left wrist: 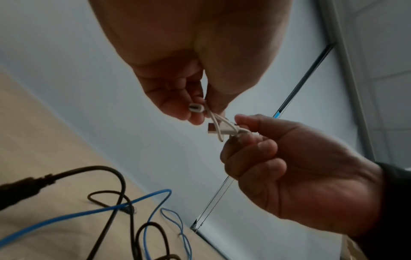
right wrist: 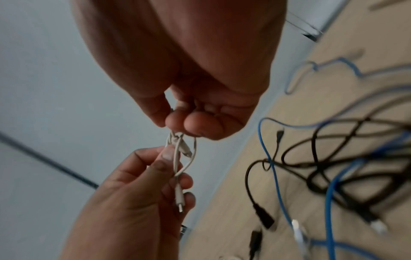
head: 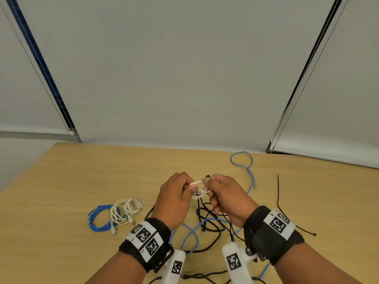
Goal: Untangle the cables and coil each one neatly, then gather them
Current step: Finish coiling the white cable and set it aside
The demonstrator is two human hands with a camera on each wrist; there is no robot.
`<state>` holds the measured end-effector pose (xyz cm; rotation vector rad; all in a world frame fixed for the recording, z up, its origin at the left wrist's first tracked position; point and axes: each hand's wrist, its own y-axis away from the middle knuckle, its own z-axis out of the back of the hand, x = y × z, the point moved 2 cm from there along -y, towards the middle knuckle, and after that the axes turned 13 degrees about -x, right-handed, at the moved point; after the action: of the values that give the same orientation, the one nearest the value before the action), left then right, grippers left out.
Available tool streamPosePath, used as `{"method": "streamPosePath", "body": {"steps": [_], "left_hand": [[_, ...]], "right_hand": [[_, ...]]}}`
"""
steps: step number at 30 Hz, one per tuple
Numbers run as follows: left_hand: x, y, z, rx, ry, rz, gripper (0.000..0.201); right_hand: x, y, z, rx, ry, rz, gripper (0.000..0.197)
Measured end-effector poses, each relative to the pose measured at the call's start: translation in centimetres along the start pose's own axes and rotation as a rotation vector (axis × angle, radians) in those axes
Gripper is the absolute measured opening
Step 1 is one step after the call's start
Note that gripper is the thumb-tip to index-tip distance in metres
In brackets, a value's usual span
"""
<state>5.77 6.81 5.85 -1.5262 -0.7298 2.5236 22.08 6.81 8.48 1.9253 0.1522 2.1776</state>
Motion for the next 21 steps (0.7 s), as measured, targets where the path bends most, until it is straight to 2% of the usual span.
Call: {"method": "streamPosePath", "body": {"steps": [3,5,7,9,12,14,16,18,21], "left_hand": [[-0.3,0.0,-0.1,0.072,0.012,-0.009,0.012],[-0.1,0.2,-0.1,0.112,0.066,0.068,0.016],[0.3,0.4,0.1,0.112,0.165,0.202,0.019],[0.8,0.4,0.2,0.075,0.273,0.354,0.019],[1.2,0.4,0.3,0.035,0.495,0.574,0.014],[0.9,0.4,0.1,0.063,0.671,0.690,0.009],[0.5,0.7,-0.2,0.087,0.760,0.731,0.008],[0.2,1.0,-0.5,0.088,0.758,0.733,0.011],[0.0,1.2,-0.6,0.071,0.810,0.754,0.023]], "right_hand": [[-0.5,-0.1,-0.2,0.020,-0.341,-0.171,0.014],[-0.7,-0.2,-0.2,0.060,-0.467,-0.219,0.014],[-0.9,-0.4,0.2,0.091,-0.436,-0.197,0.014],[-0.9,-0.7,0.9,0.103,-0.303,-0.130,0.011],[-0.4,-1.0,1.8,0.076,-0.024,0.047,0.008],[-0.2,-1.2,2.1,0.027,0.061,0.129,0.007],[-0.3,-1.3,2.0,0.006,-0.012,0.111,0.007],[-0.6,-1.2,1.7,0.024,-0.176,0.028,0.009],[-0.9,-0.9,1.3,0.033,-0.394,-0.085,0.009]]}}
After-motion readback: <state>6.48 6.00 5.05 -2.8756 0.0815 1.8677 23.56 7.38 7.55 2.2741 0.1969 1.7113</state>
